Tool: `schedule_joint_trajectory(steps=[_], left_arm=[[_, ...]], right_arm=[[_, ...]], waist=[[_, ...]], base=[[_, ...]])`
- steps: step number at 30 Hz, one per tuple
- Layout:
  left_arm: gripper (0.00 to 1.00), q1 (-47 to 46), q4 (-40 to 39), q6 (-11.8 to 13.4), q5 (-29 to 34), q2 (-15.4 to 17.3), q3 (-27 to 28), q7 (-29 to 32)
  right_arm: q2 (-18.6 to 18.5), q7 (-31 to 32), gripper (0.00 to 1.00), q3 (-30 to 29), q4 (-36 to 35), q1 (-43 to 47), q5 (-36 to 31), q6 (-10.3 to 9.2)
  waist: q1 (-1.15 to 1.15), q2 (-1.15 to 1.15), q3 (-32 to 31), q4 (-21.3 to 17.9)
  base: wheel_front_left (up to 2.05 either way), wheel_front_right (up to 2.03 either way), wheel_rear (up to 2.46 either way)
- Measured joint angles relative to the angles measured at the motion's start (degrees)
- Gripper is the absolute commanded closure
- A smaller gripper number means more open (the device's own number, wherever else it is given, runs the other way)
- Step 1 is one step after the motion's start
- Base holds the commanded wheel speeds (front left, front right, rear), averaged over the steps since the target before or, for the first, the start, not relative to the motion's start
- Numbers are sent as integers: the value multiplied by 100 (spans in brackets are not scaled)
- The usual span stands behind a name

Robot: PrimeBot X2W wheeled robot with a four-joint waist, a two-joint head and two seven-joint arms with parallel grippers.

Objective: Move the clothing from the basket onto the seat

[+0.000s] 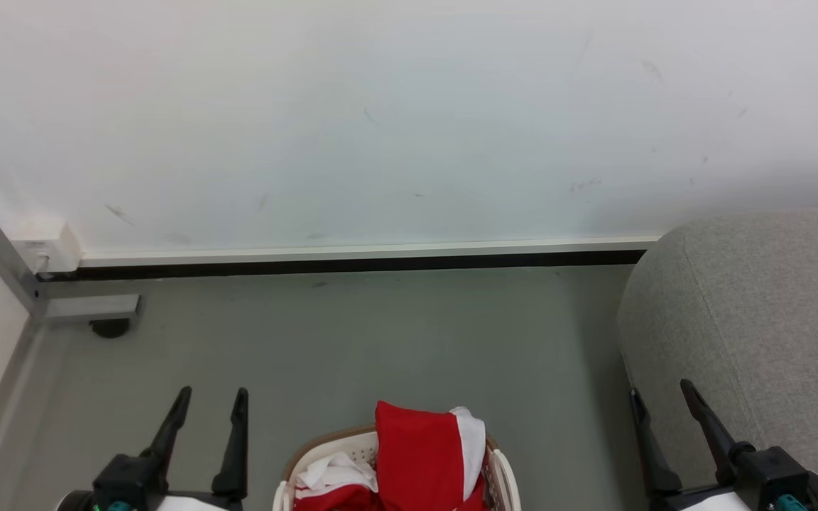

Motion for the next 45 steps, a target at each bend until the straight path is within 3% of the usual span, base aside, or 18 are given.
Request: schedule_joint_trajectory(steps=[16, 24, 35, 40, 45], left_arm=[[0, -71, -29, -90, -79, -62, 59, 0], [0, -497, 289, -199, -3, 24, -85, 0], [0, -1458, 2106, -258, 316, 556, -591, 67], [0, -1948, 3018, -283, 313, 899, -1177, 299], [0, -2389, 3771, -299, -48, 1180, -2107, 631]], right_arm=[[-2, 0, 0, 54, -24, -55, -27, 0], [-9, -1, 0, -156, -298, -411, -51, 0], [-10, -10, 0, -164, -644, -827, 220, 0], [-11, -10, 0, -87, -755, -899, 310, 0], [-12, -10, 0, -13, -851, -1027, 499, 0]], waist=[[0, 0, 209, -240], [0, 0, 729, -518], [1, 0, 1710, -1113], [1, 0, 2112, -1404], [1, 0, 2510, -1660]], base=[[0, 0, 0], [0, 0, 0], [0, 0, 0], [0, 0, 0], [0, 0, 0]])
